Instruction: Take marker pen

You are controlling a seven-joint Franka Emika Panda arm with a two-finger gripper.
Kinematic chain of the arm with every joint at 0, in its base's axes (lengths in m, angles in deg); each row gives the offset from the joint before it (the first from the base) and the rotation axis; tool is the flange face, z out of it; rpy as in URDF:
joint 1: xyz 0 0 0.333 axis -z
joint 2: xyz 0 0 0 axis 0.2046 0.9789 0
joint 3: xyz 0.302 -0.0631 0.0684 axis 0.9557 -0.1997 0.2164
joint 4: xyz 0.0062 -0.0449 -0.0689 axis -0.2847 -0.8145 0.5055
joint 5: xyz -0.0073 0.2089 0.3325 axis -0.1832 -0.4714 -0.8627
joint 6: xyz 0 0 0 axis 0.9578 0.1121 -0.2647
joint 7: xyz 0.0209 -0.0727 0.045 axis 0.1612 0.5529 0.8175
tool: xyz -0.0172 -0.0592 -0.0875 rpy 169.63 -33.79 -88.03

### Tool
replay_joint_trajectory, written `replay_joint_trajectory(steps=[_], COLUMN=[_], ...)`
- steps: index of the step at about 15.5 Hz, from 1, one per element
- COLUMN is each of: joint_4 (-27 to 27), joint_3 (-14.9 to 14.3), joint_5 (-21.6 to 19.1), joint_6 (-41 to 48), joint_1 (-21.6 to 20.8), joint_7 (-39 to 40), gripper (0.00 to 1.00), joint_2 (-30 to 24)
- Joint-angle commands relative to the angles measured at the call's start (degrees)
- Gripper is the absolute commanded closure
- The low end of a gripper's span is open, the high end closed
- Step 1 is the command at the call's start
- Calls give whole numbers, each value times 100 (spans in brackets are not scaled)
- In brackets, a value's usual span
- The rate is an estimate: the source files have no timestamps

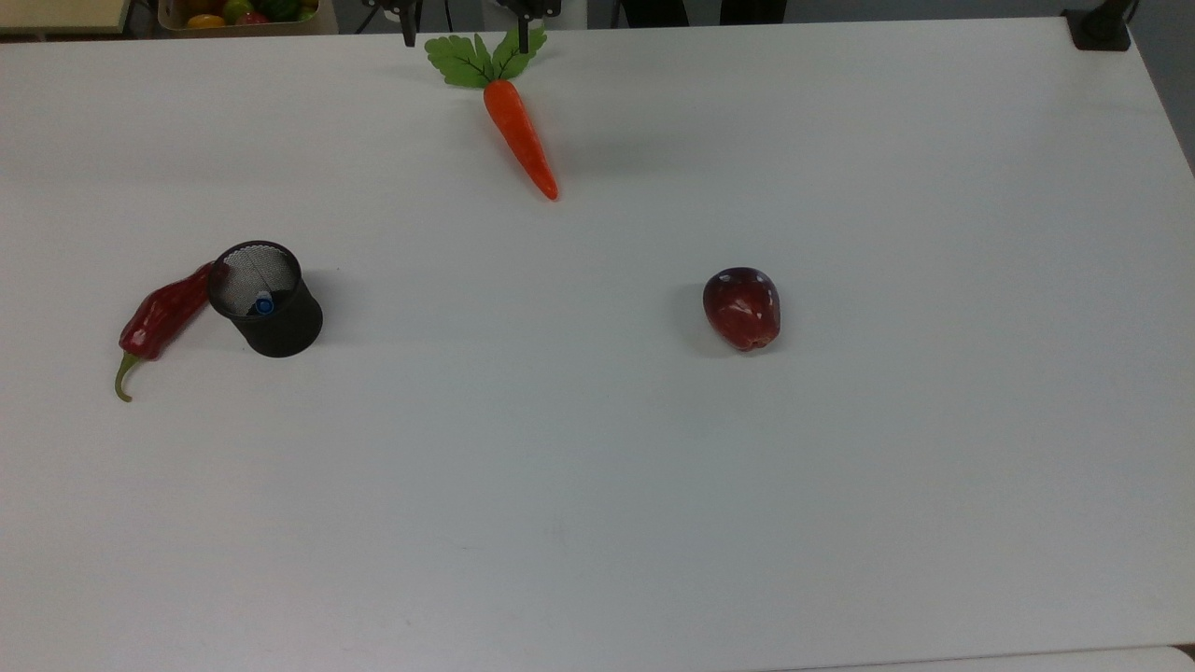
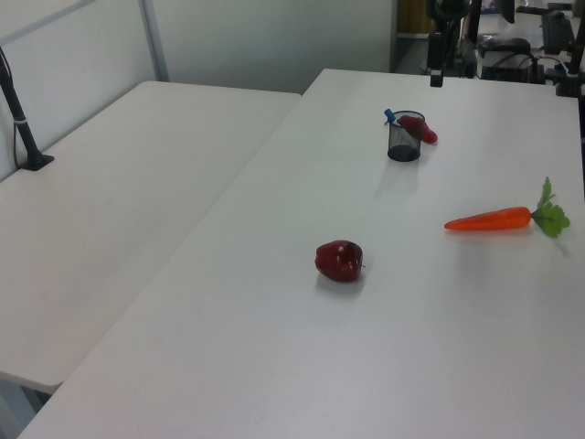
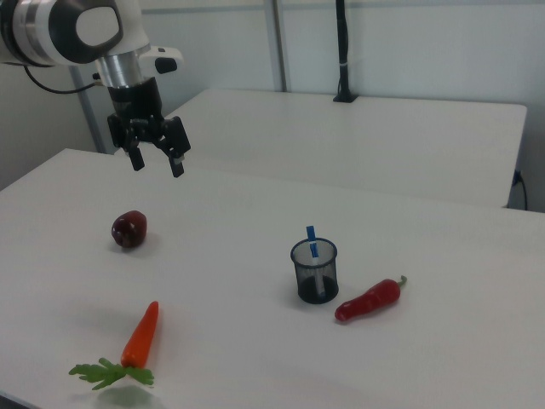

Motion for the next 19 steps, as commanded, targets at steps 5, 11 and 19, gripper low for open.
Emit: replay_joint_trajectory(steps=[5, 11, 19], joint_4=[-67, 108, 417], joint_3=[-41, -111, -111], joint_5=[-120, -68, -24], joint_6=[99, -338, -1788], joint_1=[-19, 296, 1184], joint_7=[88, 1238, 2478], gripper=[0, 0, 0], joint_2=[-5, 328, 1462])
